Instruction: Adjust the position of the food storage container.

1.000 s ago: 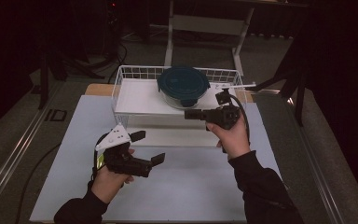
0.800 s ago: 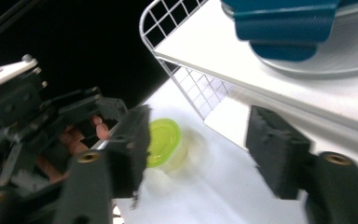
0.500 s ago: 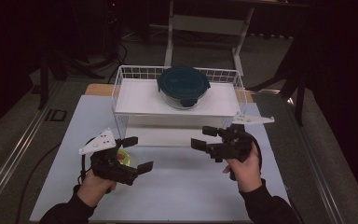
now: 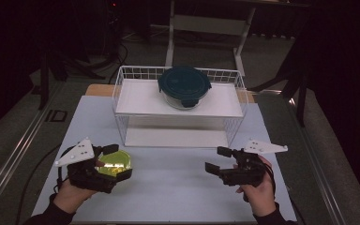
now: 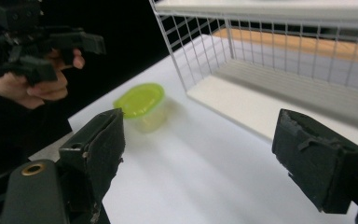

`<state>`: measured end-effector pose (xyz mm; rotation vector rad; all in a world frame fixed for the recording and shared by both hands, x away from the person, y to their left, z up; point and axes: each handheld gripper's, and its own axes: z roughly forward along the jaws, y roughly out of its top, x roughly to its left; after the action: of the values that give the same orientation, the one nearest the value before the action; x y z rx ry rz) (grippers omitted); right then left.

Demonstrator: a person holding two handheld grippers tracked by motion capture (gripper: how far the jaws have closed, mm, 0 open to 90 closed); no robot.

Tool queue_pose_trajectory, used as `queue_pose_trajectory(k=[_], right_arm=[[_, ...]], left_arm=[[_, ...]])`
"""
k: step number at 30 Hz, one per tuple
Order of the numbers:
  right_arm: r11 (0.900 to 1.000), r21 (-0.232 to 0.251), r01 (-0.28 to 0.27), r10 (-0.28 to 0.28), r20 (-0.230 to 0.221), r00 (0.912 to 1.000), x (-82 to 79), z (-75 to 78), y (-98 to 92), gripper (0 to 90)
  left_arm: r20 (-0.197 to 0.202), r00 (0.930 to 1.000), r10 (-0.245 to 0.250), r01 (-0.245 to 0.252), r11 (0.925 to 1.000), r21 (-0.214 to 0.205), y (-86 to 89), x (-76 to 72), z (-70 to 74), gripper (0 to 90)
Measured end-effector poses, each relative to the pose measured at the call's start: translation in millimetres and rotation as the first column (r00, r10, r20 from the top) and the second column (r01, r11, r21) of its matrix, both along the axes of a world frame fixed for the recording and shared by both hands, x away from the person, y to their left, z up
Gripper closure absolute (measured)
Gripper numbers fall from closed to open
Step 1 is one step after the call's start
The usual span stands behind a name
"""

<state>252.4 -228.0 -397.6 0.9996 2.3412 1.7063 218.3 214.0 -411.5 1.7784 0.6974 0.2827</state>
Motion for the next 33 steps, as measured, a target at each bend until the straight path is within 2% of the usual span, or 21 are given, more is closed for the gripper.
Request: queue_pose_trajectory(k=[7,11,13,18,19,22,24,25,26,27,29,30,31,33], right_arm=[[0.9998,-0.006,0.020,-0.020,0.001,0.9998,-11.8,-14.1,-8.7,16.8],[0.9995,-0.014,0.027,-0.027,0.010,0.9996,-17.4,-18.3,-11.8,16.8],[0.9995,-0.015,0.029,-0.029,0.004,0.9996,-18.2,-20.6,-12.7,16.8],[0.9995,-0.016,0.029,-0.028,0.003,0.9996,-19.3,-23.1,-14.1,16.9],[0.9995,-0.016,0.027,-0.027,0.004,0.9996,-19.6,-23.5,-14.1,16.9],[0.9996,-0.014,0.026,-0.026,0.004,0.9997,-19.8,-25.0,-14.3,17.0],[0.9996,-0.012,0.026,-0.026,0.000,0.9997,-19.3,-26.2,-14.7,17.0],[0.9996,-0.010,0.026,-0.026,-0.002,0.9996,-19.2,-26.7,-14.9,17.1],[0.9996,-0.009,0.028,-0.028,-0.004,0.9996,-19.1,-27.1,-15.2,17.2],[0.9996,-0.009,0.027,-0.028,-0.006,0.9996,-19.0,-27.4,-15.5,17.2],[0.9996,-0.005,0.028,-0.028,-0.007,0.9996,-18.8,-27.8,-15.7,17.2],[0.9996,-0.002,0.028,-0.028,-0.006,0.9996,-18.6,-28.2,-15.9,17.2],[0.9997,-0.001,0.026,-0.026,-0.009,0.9996,-18.5,-28.5,-15.9,17.2],[0.9997,-0.001,0.026,-0.026,-0.010,0.9996,-18.4,-28.7,-15.9,17.3]], left_arm=[[-0.021,0.9982,0.056,-0.056,0.9984,0.009,33.8,-3.6,-12.6,15.2],[-0.050,0.9939,0.098,-0.097,0.9951,0.020,52.8,-4.0,-22.9,22.5],[-0.070,0.9878,0.139,-0.137,0.9901,0.030,63.5,-2.5,-30.8,30.1],[-0.092,0.9690,0.229,-0.221,0.9707,0.095,81.9,0.9,-49.4,47.8],[-0.100,0.9675,0.232,-0.222,0.9696,0.103,84.2,1.8,-52.4,51.4],[-0.122,0.9589,0.256,-0.234,0.9574,0.169,90.1,5.3,-65.1,61.4],[-0.139,0.9535,0.268,-0.233,0.9465,0.223,92.3,8.0,-74.8,65.9],[-0.156,0.9492,0.274,-0.229,0.9396,0.254,93.1,10.0,-81.1,68.7],[-0.153,0.9441,0.292,-0.240,0.9279,0.285,93.5,11.3,-85.8,70.6],[-0.169,0.9381,0.302,-0.244,0.9231,0.298,94.1,13.1,-90.4,72.6],[-0.188,0.9333,0.306,-0.242,0.9227,0.300,95.4,16.6,-98.6,77.3],[-0.202,0.9320,0.301,-0.234,0.9256,0.297,94.9,18.1,-101.6,79.8],[-0.209,0.9336,0.291,-0.224,0.9296,0.292,93.5,19.3,-103.9,82.0],[-0.212,0.9364,0.280,-0.209,0.9295,0.304,89.8,21.7,-106.4,86.6]])
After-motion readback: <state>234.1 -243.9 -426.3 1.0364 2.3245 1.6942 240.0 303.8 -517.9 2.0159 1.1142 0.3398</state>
